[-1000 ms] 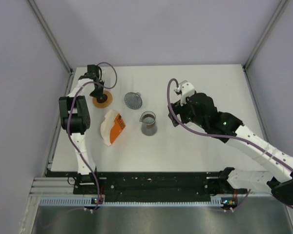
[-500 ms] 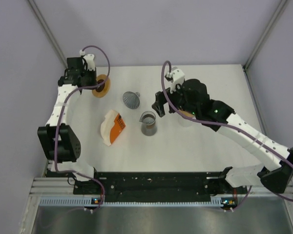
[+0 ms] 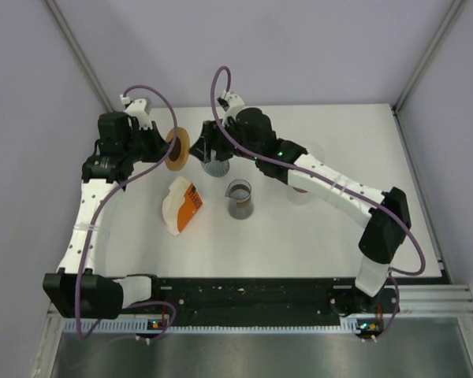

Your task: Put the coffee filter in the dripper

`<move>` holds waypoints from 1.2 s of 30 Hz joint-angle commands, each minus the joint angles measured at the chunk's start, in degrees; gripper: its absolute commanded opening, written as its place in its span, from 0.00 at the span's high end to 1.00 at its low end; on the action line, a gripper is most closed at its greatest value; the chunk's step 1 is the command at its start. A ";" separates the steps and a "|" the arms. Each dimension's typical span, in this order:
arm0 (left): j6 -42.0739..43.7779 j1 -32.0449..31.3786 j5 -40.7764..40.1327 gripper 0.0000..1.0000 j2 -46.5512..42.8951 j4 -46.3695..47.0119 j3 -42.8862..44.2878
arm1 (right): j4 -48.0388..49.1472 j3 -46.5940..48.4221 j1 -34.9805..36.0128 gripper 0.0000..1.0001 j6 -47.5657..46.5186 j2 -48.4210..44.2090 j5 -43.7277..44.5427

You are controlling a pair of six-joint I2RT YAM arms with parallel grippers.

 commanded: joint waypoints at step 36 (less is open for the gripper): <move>-4.35 -2.21 5.18 0.79 -0.27 1.44 2.78 | 1.19 8.13 1.83 1.00 -14.30 6.91 -0.51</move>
